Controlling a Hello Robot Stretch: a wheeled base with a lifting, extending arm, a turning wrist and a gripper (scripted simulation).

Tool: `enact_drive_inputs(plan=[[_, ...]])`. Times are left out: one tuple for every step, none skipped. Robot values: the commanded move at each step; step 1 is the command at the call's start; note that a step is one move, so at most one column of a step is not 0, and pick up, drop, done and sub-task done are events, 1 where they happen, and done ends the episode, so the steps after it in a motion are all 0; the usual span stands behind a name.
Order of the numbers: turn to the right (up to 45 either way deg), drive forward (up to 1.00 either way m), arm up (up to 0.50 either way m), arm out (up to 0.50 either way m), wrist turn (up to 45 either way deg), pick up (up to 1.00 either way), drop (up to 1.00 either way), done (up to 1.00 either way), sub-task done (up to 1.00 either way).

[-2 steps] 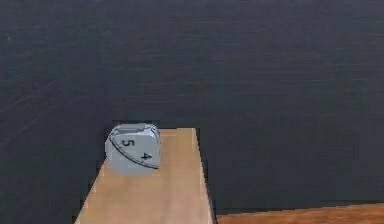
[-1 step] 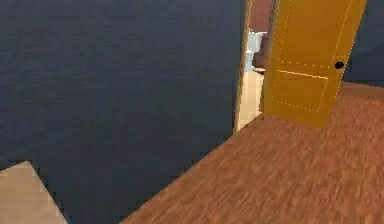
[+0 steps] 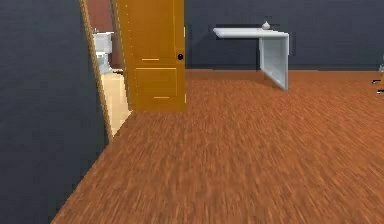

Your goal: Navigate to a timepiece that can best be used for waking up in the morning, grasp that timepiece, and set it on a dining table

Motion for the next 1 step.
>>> enact_drive_inputs(plan=[[0.0, 0.45, 0.00, 0.00, 0.0, 0.00, 0.00, 0.00, 0.00]])
